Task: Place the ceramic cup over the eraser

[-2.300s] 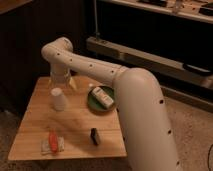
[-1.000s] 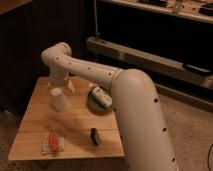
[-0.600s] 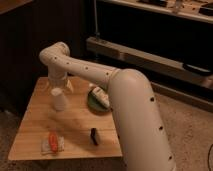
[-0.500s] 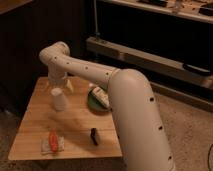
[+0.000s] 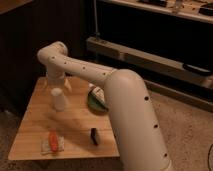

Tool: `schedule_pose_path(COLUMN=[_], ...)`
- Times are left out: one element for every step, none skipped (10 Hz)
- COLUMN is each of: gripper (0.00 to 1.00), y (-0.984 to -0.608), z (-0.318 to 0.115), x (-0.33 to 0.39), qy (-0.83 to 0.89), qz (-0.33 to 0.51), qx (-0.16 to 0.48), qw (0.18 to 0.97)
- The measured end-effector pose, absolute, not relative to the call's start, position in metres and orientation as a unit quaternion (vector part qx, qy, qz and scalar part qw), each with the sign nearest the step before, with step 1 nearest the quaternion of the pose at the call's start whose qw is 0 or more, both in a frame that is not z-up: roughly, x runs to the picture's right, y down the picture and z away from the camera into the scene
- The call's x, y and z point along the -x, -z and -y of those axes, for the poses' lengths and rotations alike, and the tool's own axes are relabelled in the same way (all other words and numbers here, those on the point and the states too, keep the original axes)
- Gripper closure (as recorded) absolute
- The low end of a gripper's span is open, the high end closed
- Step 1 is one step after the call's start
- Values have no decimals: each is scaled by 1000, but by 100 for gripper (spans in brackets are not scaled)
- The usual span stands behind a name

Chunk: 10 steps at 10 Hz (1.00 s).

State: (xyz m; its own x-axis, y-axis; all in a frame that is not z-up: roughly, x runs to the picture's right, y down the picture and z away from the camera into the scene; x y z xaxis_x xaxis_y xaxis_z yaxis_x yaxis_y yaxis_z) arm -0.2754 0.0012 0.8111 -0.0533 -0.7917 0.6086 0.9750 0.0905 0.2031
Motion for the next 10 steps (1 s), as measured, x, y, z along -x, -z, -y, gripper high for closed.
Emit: schedule_pose_path(gripper=[20,20,20,20,20,20,20,20,20,20], y=[-815,-818,-821,-826,-828,-830,-831,-833,-835,-837], z=[-1,-1,-2,-4,-4,-5,-5,-5,-6,-6], x=[277,278,278,278,279,280,280,281,282,283], qy=[659,660,660,660,660,660,660,661,661,662], qz=[308,309,310,311,312,312,313,313,312,311], qx=[150,150,152,154,154,155,155,155,155,155], qw=[670,668,667,666,666,665,665,664,664,664])
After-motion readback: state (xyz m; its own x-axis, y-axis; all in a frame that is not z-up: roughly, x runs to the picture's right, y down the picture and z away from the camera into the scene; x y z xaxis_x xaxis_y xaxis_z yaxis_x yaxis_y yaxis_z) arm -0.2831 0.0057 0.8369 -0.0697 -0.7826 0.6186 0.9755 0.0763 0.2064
